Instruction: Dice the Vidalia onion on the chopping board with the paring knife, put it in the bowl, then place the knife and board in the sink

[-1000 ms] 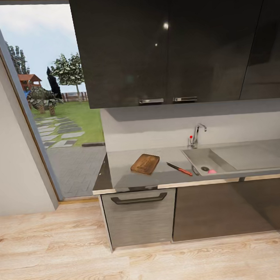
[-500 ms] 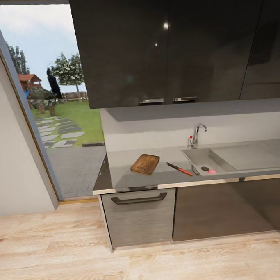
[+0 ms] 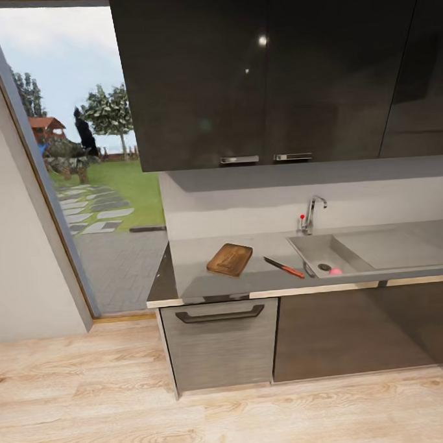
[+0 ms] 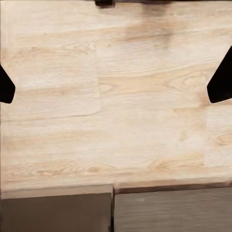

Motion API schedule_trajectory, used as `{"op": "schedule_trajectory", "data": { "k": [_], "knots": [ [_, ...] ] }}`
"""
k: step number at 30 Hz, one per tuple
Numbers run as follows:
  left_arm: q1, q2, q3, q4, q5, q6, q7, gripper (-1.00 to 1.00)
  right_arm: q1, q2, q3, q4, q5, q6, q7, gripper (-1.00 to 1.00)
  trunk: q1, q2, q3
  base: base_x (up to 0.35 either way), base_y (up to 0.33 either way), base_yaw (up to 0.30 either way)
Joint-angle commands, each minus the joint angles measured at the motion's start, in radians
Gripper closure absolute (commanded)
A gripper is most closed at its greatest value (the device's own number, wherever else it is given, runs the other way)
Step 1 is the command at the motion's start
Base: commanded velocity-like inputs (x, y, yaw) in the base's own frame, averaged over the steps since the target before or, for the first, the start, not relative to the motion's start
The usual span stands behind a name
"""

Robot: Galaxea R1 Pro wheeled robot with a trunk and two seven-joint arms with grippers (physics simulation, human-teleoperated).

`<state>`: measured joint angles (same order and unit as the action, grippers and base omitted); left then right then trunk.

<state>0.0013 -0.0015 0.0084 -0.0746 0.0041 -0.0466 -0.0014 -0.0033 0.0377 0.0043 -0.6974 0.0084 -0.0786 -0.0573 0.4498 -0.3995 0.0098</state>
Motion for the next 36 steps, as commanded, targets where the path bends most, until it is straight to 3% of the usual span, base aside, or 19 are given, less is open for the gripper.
{"op": "schedule_trajectory", "data": {
  "k": [1, 7, 12, 16, 22, 25, 27, 30, 34, 36],
  "knots": [
    [0.0, 0.0, 0.001, -0.001, 0.0, -0.006, 0.0, -1.0, 0.0, 0.001, 0.0, -0.049, 0.0, 0.033, -0.013, -1.0, 0.0, -0.001, 0.0, 0.0, 0.0, 0.0],
    [0.0, -0.001, 0.001, -0.003, 0.001, -0.013, 0.0, -1.0, 0.0, 0.005, 0.003, -0.292, -0.001, 0.206, -0.031, -1.0, 0.0, -0.001, 0.0, 0.0, 0.0, 0.0],
    [0.0, 0.001, 0.001, -0.032, 0.0, -0.031, -0.002, -1.0, 0.0, 0.027, 0.006, -0.552, -0.001, 0.412, -0.039, -1.0, 0.0, -0.001, 0.0, 0.0, 0.0, 0.0],
    [0.0, 0.002, 0.0, -0.108, 0.0, -0.038, -0.001, -1.0, 0.0, 0.037, 0.018, -0.645, -0.001, 0.461, -0.07, -1.0, 0.0, -0.001, 0.0, 0.0, 0.0, 0.0],
    [0.0, 0.003, -0.001, -0.232, 0.0, -0.036, 0.001, -1.0, -0.003, 0.041, 0.089, -0.702, -0.001, 0.477, -0.156, -1.0, 0.0, -0.001, 0.0, 0.0, 0.0, 0.0],
    [0.0, 0.003, -0.003, -0.307, 0.0, -0.034, 0.001, -1.0, -0.026, 0.057, 0.115, -0.711, -0.002, 0.479, -0.201, -1.0, 0.0, -0.001, 0.0, 0.0, 0.0, 0.0],
    [0.001, 0.004, -0.007, -0.396, 0.001, -0.022, 0.001, -1.0, -0.06, 0.085, 0.128, -0.723, -0.001, 0.482, -0.222, -1.0, 0.0, -0.001, 0.0, 0.0, 0.0, 0.0],
    [0.004, 0.004, -0.009, -0.465, 0.001, -0.009, 0.001, -1.0, -0.099, 0.097, 0.131, -0.732, -0.002, 0.502, -0.228, -1.0, 0.0, -0.001, 0.0, 0.0, 0.0, 0.0],
    [0.052, 0.005, -0.013, -0.629, 0.001, 0.001, 0.001, -1.0, -0.212, 0.113, 0.134, -0.737, -0.004, 0.596, -0.229, -1.0, 0.0, -0.001, 0.0, 0.0, 0.0, 0.0],
    [0.075, 0.005, -0.013, -0.681, 0.001, 0.005, 0.001, -1.0, -0.228, 0.116, 0.134, -0.738, -0.005, 0.606, -0.229, -1.0, 0.0, -0.001, 0.0, 0.0, 0.0, 0.0]
  ]
}}
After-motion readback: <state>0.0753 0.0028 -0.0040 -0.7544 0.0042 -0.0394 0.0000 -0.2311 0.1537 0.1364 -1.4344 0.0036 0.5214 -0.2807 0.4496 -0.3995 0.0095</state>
